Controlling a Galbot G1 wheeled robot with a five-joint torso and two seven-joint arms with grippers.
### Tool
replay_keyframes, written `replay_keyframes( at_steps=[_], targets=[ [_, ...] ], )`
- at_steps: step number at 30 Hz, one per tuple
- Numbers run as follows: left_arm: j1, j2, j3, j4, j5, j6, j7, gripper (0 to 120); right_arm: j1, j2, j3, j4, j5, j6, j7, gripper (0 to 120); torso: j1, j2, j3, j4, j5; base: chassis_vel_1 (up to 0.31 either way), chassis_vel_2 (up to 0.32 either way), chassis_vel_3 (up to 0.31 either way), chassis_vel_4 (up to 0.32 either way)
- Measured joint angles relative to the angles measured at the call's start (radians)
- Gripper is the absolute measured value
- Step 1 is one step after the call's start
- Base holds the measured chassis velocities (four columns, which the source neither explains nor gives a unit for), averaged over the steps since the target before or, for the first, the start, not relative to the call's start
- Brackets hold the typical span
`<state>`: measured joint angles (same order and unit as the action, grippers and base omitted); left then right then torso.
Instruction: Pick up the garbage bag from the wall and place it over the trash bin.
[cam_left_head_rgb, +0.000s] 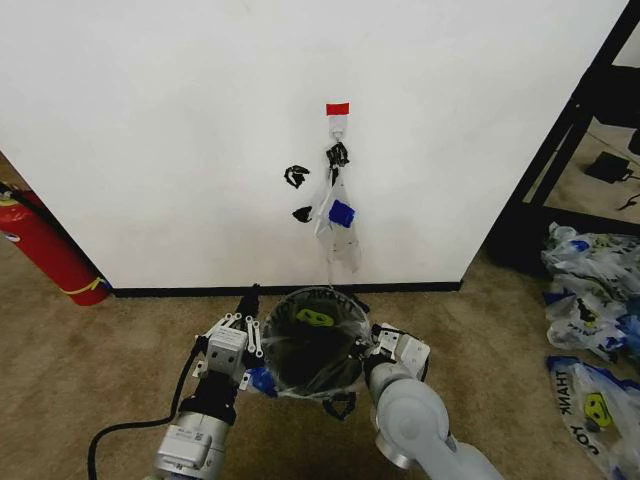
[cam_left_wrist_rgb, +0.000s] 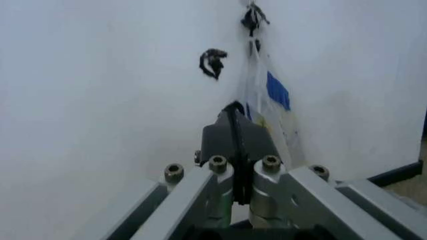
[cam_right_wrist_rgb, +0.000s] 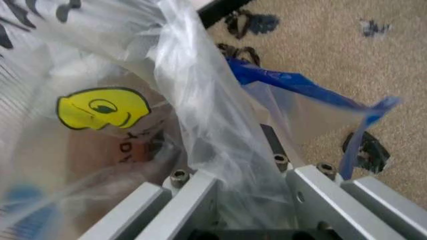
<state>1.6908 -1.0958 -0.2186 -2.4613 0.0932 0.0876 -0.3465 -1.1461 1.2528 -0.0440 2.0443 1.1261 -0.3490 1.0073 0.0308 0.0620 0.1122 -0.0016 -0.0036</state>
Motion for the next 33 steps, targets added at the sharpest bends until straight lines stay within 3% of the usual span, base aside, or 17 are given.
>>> replay_keyframes(
  at_steps=[11, 22, 28, 33],
  targets=[
    [0.023, -0.035, 0.006, 0.032, 0.030, -0.021, -0.022, 0, 0.062, 0.102, 0.007, -0.137, 0.005, 0.001, 0.018, 0, 0.000, 0.000, 0.000, 0.0003, -0.0003, 0.000, 0.000, 0.000, 0.000],
    [0.031, -0.056, 0.022, 0.057, 0.061, -0.042, -0.028, 0, 0.047, 0.135, 0.029, -0.146, -0.023, 0.006, 0.036, 35, 0.000, 0.000, 0.000, 0.0001, -0.0002, 0.000, 0.000, 0.000, 0.000],
    [0.048, -0.060, 0.021, 0.059, 0.084, -0.058, -0.028, 0, 0.003, 0.110, 0.007, -0.040, -0.059, 0.001, 0.041, 60, 0.000, 0.000, 0.000, 0.0003, -0.0002, 0.000, 0.000, 0.000, 0.000],
    [0.050, -0.061, 0.014, 0.054, 0.086, -0.064, -0.028, 0, -0.036, 0.068, -0.018, 0.039, -0.144, 0.016, 0.010, 71, 0.000, 0.000, 0.000, 0.0002, 0.0001, 0.000, 0.000, 0.000, 0.000]
  ],
)
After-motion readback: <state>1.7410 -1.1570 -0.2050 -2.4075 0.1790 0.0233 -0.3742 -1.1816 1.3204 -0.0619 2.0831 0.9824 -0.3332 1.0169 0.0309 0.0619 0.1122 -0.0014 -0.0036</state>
